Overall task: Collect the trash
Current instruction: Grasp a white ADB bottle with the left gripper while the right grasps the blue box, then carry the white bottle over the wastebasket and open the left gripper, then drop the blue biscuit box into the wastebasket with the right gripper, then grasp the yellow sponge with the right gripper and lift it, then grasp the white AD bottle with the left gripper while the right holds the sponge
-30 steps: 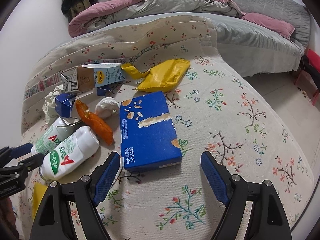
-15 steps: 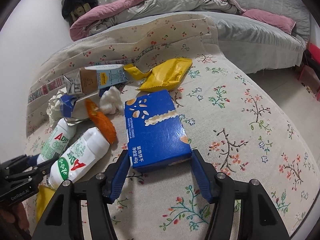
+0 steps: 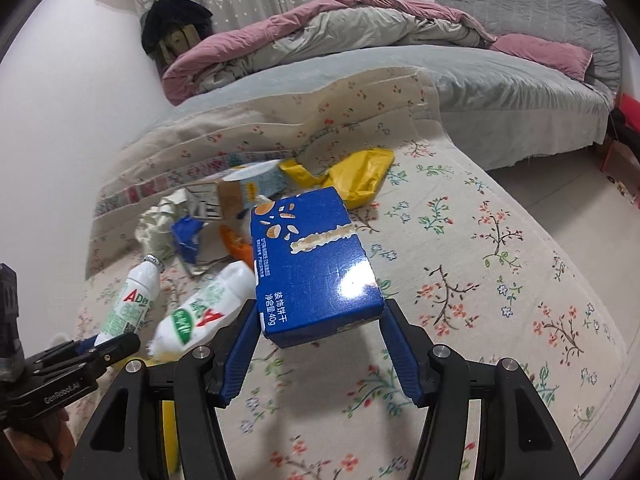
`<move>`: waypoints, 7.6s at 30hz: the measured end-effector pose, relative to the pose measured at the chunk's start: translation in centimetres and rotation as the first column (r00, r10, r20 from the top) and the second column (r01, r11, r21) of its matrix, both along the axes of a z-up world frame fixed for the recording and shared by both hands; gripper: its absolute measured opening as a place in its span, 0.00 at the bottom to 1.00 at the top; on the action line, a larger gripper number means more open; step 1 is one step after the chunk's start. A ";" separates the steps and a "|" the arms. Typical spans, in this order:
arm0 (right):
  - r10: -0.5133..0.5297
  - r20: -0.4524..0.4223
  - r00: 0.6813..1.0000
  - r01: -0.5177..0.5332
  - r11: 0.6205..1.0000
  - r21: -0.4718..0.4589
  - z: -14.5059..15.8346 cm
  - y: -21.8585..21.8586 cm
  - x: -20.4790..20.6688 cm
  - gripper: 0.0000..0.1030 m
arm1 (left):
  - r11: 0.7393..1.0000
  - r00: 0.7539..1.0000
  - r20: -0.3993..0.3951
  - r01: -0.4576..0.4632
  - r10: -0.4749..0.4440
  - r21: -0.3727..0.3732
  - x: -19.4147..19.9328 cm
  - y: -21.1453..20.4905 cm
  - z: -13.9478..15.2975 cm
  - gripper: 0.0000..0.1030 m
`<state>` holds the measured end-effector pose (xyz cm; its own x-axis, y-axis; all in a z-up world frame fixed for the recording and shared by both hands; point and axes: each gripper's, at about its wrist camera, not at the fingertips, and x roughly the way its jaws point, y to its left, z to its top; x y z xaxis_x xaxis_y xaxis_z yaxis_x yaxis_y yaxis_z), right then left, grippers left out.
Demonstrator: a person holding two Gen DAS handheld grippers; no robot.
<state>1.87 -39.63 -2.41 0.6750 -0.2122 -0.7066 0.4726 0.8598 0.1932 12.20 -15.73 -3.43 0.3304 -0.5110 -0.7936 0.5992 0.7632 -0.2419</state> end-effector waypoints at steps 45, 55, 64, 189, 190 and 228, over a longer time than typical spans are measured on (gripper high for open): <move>0.408 -0.012 0.913 -0.408 0.912 -0.042 2.1 18.9 4.6 0.60 | 0.928 0.924 0.103 -0.372 0.370 0.000 -4.0 18.4 2.0 0.40; 0.491 -0.023 0.871 -0.491 0.871 -0.009 1.2 23.4 6.4 0.60 | 0.873 0.873 0.050 -0.487 0.486 0.006 -3.0 23.7 0.6 0.40; 0.533 -0.056 0.844 -0.534 0.846 0.002 -0.2 26.3 7.6 0.60 | 0.832 0.832 -0.016 -0.555 0.555 0.000 -1.6 26.7 -1.8 0.40; 0.293 -0.073 0.953 -0.299 0.950 -0.092 0.7 14.6 0.6 0.50 | 0.904 0.918 0.024 -0.394 0.395 0.168 -2.7 13.6 0.4 0.97; 0.275 -0.058 0.960 -0.279 0.955 -0.097 1.2 13.9 0.3 0.50 | 0.909 0.922 0.025 -0.384 0.385 0.162 -2.5 13.0 0.6 0.97; -0.114 -0.064 0.991 0.120 0.987 0.102 -1.2 -2.2 -3.0 0.51 | 0.973 0.990 -0.019 0.142 -0.141 0.180 -0.9 -12.0 -1.3 0.56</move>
<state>-1.12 -41.88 -3.60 0.6075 -0.2093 -0.7662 0.5816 0.7742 0.2497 11.34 -27.69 -4.73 0.2604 -0.4003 -0.8786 0.7030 0.7023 -0.1117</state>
